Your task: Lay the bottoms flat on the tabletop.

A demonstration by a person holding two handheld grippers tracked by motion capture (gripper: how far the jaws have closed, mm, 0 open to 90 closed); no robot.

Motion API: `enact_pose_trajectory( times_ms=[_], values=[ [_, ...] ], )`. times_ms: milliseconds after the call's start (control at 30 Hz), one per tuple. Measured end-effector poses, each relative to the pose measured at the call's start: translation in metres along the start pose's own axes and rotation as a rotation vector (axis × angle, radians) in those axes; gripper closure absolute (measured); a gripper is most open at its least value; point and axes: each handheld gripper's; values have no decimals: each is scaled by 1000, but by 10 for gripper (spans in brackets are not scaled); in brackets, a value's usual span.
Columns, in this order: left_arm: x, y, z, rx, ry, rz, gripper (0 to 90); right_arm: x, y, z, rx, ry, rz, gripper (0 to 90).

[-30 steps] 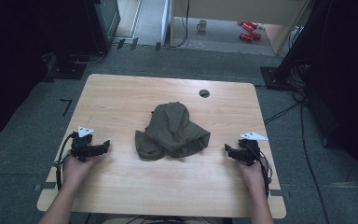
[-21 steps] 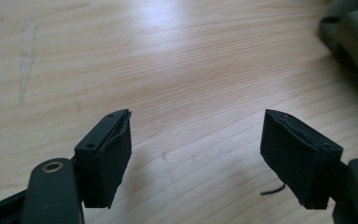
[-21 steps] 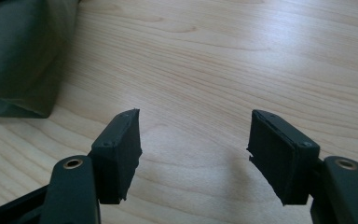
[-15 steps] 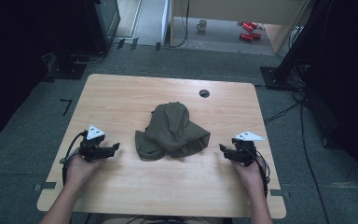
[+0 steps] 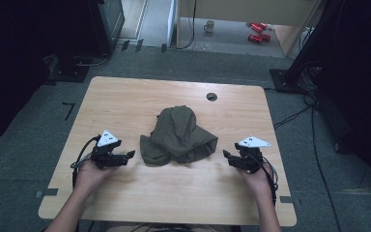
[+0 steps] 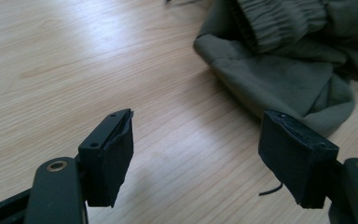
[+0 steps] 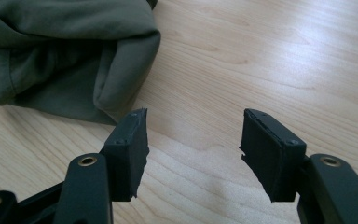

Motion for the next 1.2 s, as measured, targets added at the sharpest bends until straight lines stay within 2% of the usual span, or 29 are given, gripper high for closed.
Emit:
enact_pose_trajectory(
  times_ms=[100, 167, 267, 333, 467, 533, 667, 733, 833, 867, 933, 967, 1000, 1033, 1100, 1167, 1200],
  values=[
    [-2, 5, 2, -8, 3, -17, 276, 1, -3, 2, 3, 6, 9, 426],
    [-4, 9, 3, -12, 2, -32, 316, 1, -5, 4, 13, 7, 12, 429],
    [-9, 15, 3, -19, -8, -50, 314, 1, -8, 6, 15, 9, 31, 432],
    [-12, 17, 3, -32, -16, -48, 309, 1, -11, 7, 27, 11, 33, 433],
    [-15, 20, 3, -7, 1, -63, 312, 1, -16, 10, 39, 17, 50, 436],
    [-16, 21, 3, -7, 1, -67, 313, 1, -18, 11, 40, 20, 53, 438],
    [-22, 26, 3, -25, -12, -73, 317, -1, -29, 18, 55, 39, 83, 442],
    [-25, 29, 3, -26, -17, -78, 347, -3, -38, 22, 71, 44, 108, 443],
    [-29, 30, 1, -35, -30, -69, 378, -6, -44, 25, 78, 45, 125, 444],
    [-33, 31, 0, -51, -41, -53, 406, -8, -50, 27, 83, 46, 143, 444],
    [-35, 33, 0, -53, -51, -32, 478, -9, -55, 30, 96, 45, 153, 443],
    [-35, 33, 0, -53, -51, -32, 532, -9, -55, 30, 96, 45, 153, 443],
    [-36, 33, -1, -51, -57, -33, 532, -10, -58, 31, 100, 50, 159, 443],
    [-38, 34, -1, -38, -70, -46, 634, -11, -63, 35, 108, 58, 178, 443],
    [-38, 34, -1, -31, -77, -56, 705, -13, -68, 37, 112, 59, 191, 443],
    [-38, 36, -1, -40, -89, -72, 799, -15, -70, 38, 116, 57, 199, 443],
    [-37, 36, -1, -50, -93, -78, 829, -18, -76, 39, 112, 58, 222, 444]
  ],
)
Point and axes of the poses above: each handheld gripper's, and its own axes: x roughly backward along the jaws, z roughly out of its top, y roughly to its right, and after that the axes turned 11 degrees about y, right-handed
